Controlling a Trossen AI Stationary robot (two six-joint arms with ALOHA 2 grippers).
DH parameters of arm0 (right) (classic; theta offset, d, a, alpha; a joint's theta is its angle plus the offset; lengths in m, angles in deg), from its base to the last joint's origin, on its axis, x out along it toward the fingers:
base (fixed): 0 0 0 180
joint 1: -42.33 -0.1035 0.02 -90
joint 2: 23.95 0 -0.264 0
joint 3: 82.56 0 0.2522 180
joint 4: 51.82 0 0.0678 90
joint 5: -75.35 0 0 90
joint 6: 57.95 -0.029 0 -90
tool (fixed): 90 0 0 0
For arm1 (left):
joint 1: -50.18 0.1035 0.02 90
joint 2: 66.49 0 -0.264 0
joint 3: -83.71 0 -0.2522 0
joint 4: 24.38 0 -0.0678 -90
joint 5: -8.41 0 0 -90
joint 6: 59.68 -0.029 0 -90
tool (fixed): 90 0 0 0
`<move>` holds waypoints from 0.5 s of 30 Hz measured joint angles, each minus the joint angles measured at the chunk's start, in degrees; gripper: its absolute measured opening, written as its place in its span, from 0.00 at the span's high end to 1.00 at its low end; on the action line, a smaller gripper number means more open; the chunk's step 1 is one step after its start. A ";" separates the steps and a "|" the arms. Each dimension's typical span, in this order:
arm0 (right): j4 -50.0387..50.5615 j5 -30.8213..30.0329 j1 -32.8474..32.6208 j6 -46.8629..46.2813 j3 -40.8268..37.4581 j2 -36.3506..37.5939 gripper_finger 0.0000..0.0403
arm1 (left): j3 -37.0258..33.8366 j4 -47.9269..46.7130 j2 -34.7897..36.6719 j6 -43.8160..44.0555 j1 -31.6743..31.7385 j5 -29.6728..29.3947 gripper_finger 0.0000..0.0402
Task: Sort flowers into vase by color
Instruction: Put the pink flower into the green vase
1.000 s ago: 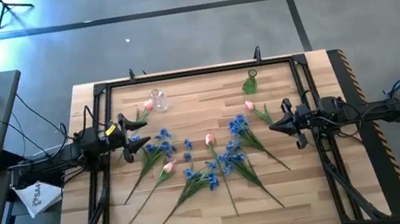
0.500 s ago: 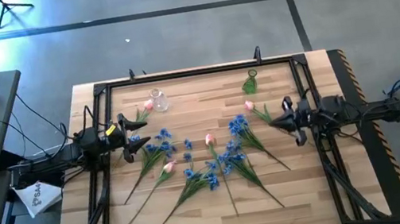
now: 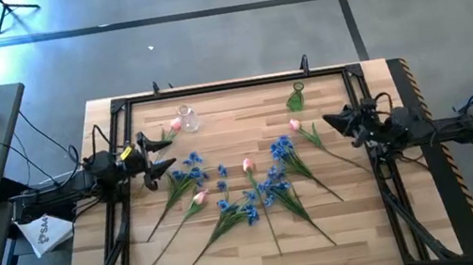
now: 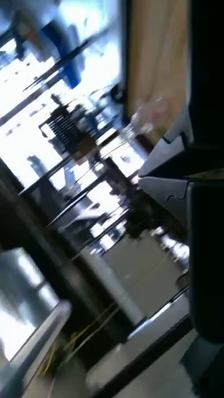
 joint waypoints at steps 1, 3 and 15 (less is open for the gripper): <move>6.63 -1.84 0.00 -1.57 2.39 -2.08 1.00 | 0.00 0.75 -0.01 -0.48 0.00 -1.26 0.32; 19.20 -7.23 0.00 -1.36 6.82 -7.79 1.00 | 0.02 1.48 0.00 -0.49 0.00 -3.71 0.32; 47.71 6.60 10.18 -8.15 30.15 -53.73 0.92 | 0.02 1.66 -0.02 6.35 0.02 -14.14 0.32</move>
